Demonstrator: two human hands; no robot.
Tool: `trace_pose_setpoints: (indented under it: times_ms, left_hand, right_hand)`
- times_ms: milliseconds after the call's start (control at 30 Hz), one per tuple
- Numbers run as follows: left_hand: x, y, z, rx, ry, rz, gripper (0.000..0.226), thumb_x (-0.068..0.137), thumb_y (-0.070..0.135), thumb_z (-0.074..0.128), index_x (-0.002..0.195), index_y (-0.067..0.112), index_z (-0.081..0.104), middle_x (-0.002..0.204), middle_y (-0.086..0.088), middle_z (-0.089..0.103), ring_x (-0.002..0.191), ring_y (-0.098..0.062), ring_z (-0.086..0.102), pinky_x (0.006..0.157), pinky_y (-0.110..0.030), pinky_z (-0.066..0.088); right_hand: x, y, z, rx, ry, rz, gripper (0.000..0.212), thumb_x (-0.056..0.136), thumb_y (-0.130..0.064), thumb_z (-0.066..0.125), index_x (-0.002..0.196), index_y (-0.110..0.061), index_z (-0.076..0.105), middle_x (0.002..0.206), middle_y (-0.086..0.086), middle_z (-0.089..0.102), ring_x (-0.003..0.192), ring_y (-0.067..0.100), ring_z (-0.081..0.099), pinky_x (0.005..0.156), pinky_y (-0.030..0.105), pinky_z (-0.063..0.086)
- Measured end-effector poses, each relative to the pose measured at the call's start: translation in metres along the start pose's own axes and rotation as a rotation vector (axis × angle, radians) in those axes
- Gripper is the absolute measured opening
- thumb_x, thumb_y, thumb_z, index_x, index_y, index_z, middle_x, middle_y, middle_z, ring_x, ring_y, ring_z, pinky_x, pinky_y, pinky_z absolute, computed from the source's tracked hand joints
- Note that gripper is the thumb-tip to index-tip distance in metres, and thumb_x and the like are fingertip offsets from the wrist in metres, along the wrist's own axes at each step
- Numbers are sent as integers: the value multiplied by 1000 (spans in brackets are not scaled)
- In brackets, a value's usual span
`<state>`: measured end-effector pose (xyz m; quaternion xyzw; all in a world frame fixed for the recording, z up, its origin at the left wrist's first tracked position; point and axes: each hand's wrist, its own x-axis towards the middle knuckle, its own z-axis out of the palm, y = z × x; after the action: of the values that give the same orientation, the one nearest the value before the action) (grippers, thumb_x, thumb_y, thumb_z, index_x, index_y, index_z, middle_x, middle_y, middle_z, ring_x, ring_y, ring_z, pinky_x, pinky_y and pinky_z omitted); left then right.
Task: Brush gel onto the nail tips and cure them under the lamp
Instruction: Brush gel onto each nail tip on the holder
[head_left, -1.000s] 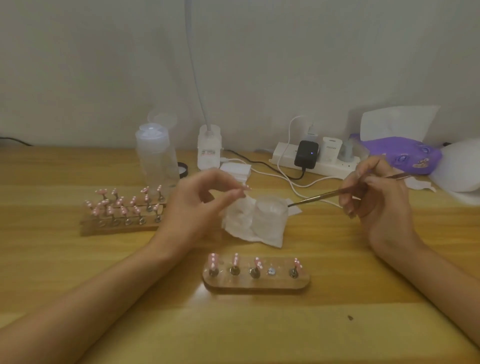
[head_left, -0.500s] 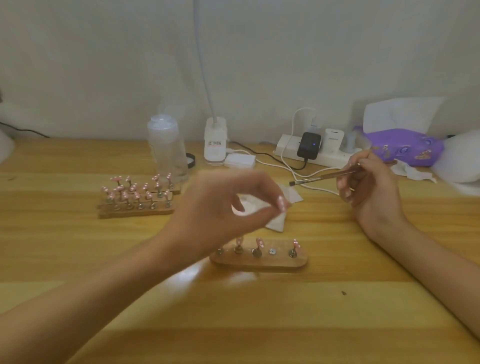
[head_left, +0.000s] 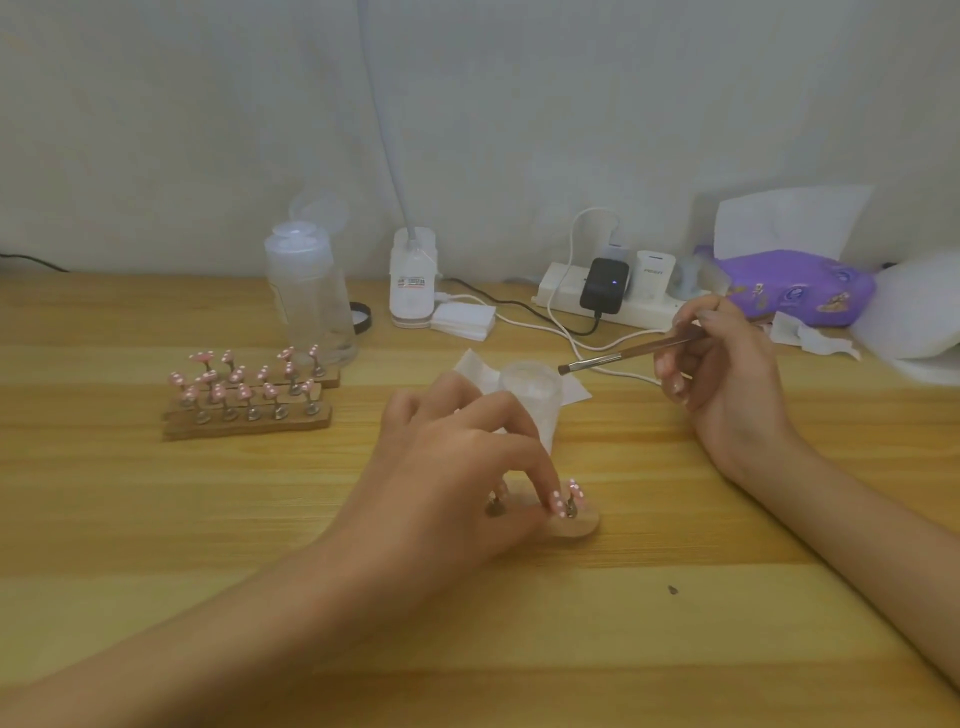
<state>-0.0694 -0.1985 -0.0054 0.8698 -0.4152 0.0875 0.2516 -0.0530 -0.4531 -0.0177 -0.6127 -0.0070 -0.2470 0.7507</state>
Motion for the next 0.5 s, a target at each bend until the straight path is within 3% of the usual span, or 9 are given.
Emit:
trace_pose_setpoints:
  times_ms: [133, 233, 333, 500]
  left_hand:
    - [2, -3, 0, 33, -31, -91, 3, 77, 53, 61, 77, 51, 63, 93, 34, 51, 96, 3, 29, 82, -23, 15]
    - [-1, -2, 4, 67, -53, -112, 9, 83, 54, 55, 76, 53, 51, 97, 35, 48, 97, 5, 25, 81, -23, 14]
    - [-1, 0, 7, 90, -54, -115, 5, 87, 51, 56, 84, 49, 53, 102, 32, 48, 99, 5, 22, 82, -22, 13]
    - [5, 6, 10, 190, -64, -71, 30, 83, 62, 43, 103, 45, 58, 113, 29, 43, 106, 0, 20, 79, -25, 9]
  right_hand:
    - [1, 0, -1, 20, 16, 0, 26, 100, -13, 34, 81, -18, 50, 52, 0, 56, 48, 12, 49, 42, 17, 34]
    - [1, 0, -1, 33, 23, 4, 27, 101, -14, 34, 77, -16, 46, 51, 1, 56, 48, 12, 49, 41, 18, 34]
    - [1, 0, 0, 32, 24, 8, 29, 102, -13, 33, 75, -14, 44, 51, 2, 56, 47, 12, 49, 41, 18, 35]
    - [1, -1, -1, 38, 27, 16, 28, 102, -13, 33, 77, -13, 45, 51, 2, 56, 47, 12, 49, 41, 18, 35]
